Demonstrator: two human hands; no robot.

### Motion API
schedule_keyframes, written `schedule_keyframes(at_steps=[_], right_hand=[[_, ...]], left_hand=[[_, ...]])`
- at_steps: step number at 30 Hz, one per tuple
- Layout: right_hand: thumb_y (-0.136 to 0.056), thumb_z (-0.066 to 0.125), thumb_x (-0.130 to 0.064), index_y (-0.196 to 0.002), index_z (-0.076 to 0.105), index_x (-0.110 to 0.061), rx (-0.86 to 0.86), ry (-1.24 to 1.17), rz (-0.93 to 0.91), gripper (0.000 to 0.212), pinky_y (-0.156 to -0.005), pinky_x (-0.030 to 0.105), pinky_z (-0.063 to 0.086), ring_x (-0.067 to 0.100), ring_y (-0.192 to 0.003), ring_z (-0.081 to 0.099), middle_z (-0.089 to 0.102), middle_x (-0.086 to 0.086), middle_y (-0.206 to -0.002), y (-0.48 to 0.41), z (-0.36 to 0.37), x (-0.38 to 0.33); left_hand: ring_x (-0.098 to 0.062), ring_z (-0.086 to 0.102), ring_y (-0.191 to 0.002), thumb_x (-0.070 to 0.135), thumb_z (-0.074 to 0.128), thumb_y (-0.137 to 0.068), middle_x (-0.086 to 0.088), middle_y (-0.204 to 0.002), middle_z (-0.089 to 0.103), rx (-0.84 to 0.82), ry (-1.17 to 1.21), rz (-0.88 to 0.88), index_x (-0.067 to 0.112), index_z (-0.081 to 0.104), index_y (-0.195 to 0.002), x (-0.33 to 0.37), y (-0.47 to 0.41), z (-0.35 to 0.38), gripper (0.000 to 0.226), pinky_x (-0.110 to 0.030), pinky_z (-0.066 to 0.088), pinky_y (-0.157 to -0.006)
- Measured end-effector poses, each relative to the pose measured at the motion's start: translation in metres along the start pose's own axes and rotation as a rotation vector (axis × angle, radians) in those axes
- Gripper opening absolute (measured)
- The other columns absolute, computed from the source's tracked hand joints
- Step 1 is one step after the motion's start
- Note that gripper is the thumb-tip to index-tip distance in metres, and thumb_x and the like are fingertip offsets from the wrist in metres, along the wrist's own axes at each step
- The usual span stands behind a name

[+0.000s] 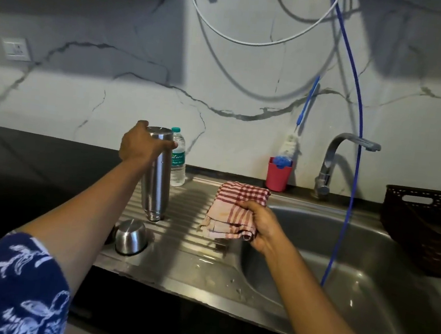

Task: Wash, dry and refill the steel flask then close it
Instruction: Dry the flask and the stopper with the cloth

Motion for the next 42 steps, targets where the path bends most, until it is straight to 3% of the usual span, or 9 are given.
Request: schedule_keyframes(at_steps=[4, 10, 16, 21, 27, 32, 36, 39, 42], right_hand=[[-0.09, 0.055, -0.009, -0.098, 0.061, -0.003, 0.043, -0.192, -0.037, 0.011, -0.083, 0.043, 0.053, 0.028, -0.082, 0.067, 0.071, 0.015, -0.083, 0.002, -0.012, -0.017], [-0.093, 0.054, -0.028, -0.118, 0.058, -0.009, 0.263, -0.266, -0.285, 0.031, -0.06, 0.028, 0.057, 0.013, -0.067, 0.069, 0.073, 0.001, -0.074, 0.006, -0.072, -0.063], [-0.094, 0.041, -0.047, -0.13, 0.052, -0.012, 0.229, -0.182, -0.389, 0.051, -0.094, 0.039, 0.048, 0.02, -0.099, 0.061, 0.064, 0.008, -0.114, 0.03, -0.13, -0.1], [-0.061, 0.048, -0.087, -0.135, 0.046, -0.013, 0.159, 0.369, -0.666, 0.105, -0.076, 0.029, 0.055, 0.01, -0.093, 0.066, 0.067, -0.004, -0.111, 0.053, -0.154, -0.126], [-0.083, 0.051, -0.055, -0.124, 0.049, -0.03, 0.256, 1.293, -1.218, 0.048, -0.084, 0.021, 0.046, 0.017, -0.103, 0.056, 0.051, 0.009, -0.121, 0.068, -0.185, -0.141], [-0.085, 0.045, -0.065, -0.094, 0.063, -0.024, 0.602, 0.989, -0.804, 0.046, -0.072, 0.032, 0.048, 0.014, -0.083, 0.06, 0.062, -0.003, -0.085, 0.049, -0.214, -0.141], [-0.089, 0.036, -0.065, -0.099, 0.066, -0.024, 0.625, 0.957, -0.459, 0.052, -0.079, 0.035, 0.048, 0.019, -0.087, 0.061, 0.064, -0.002, -0.087, 0.041, -0.223, -0.152], [-0.09, 0.038, -0.06, -0.101, 0.064, -0.019, 0.671, 1.019, -0.766, 0.05, -0.069, 0.024, 0.044, 0.015, -0.082, 0.061, 0.062, -0.004, -0.084, 0.058, -0.211, -0.154], [-0.09, 0.034, -0.063, -0.113, 0.058, -0.013, 0.425, 1.172, -1.254, 0.059, -0.074, 0.021, 0.046, 0.019, -0.091, 0.059, 0.059, 0.009, -0.106, 0.074, -0.196, -0.148]], left_hand=[[-0.027, 0.057, -0.112, 0.041, 0.088, -0.058, -0.003, -0.129, 0.056, -0.024, 0.243, 0.021, 0.017, 0.049, -0.131, 0.026, 0.013, 0.0, 0.086, -0.045, 0.052, -0.09], [-0.022, 0.063, -0.09, 0.036, 0.085, -0.063, -0.005, -0.097, 0.059, -0.221, 0.72, -0.128, 0.01, 0.055, -0.105, 0.073, 0.05, 0.033, 0.058, -0.034, 0.058, -0.062], [-0.032, 0.056, -0.096, 0.027, 0.074, -0.078, -0.012, -0.101, 0.055, -0.484, 1.092, -0.504, 0.013, 0.054, -0.111, 0.083, 0.112, 0.117, 0.041, -0.044, 0.057, -0.063], [-0.027, 0.056, -0.086, 0.029, 0.067, -0.084, -0.011, -0.092, 0.054, -0.56, 1.057, -0.612, 0.018, 0.052, -0.088, 0.09, 0.153, 0.167, 0.02, -0.044, 0.054, -0.073], [-0.021, 0.058, -0.081, 0.047, 0.063, -0.083, -0.012, -0.099, 0.057, -0.733, 0.824, -0.685, 0.019, 0.054, -0.103, 0.077, 0.183, 0.209, 0.036, -0.033, 0.054, -0.048], [-0.02, 0.057, -0.098, 0.04, 0.062, -0.085, -0.012, -0.126, 0.054, -0.588, 1.006, -0.538, 0.019, 0.049, -0.125, 0.075, 0.196, 0.226, 0.047, -0.035, 0.049, -0.059], [-0.025, 0.055, -0.109, 0.039, 0.064, -0.079, -0.014, -0.135, 0.047, -0.593, 1.017, -0.387, 0.018, 0.035, -0.141, 0.077, 0.207, 0.229, 0.071, -0.033, 0.053, -0.06], [-0.021, 0.058, -0.097, 0.039, 0.059, -0.089, -0.011, -0.118, 0.054, -0.634, 1.014, -0.498, 0.019, 0.048, -0.12, 0.078, 0.214, 0.23, 0.039, -0.033, 0.055, -0.052], [-0.023, 0.057, -0.088, 0.044, 0.064, -0.084, -0.009, -0.1, 0.054, -0.714, 0.931, -0.746, 0.023, 0.051, -0.108, 0.071, 0.218, 0.231, 0.033, -0.041, 0.054, -0.058]])
Point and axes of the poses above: each hand's wrist, its own y-axis away from the middle knuckle, its own z-axis out of the palm, x = y × z, the point moved 4 cm from there along -y, towards the middle knuckle
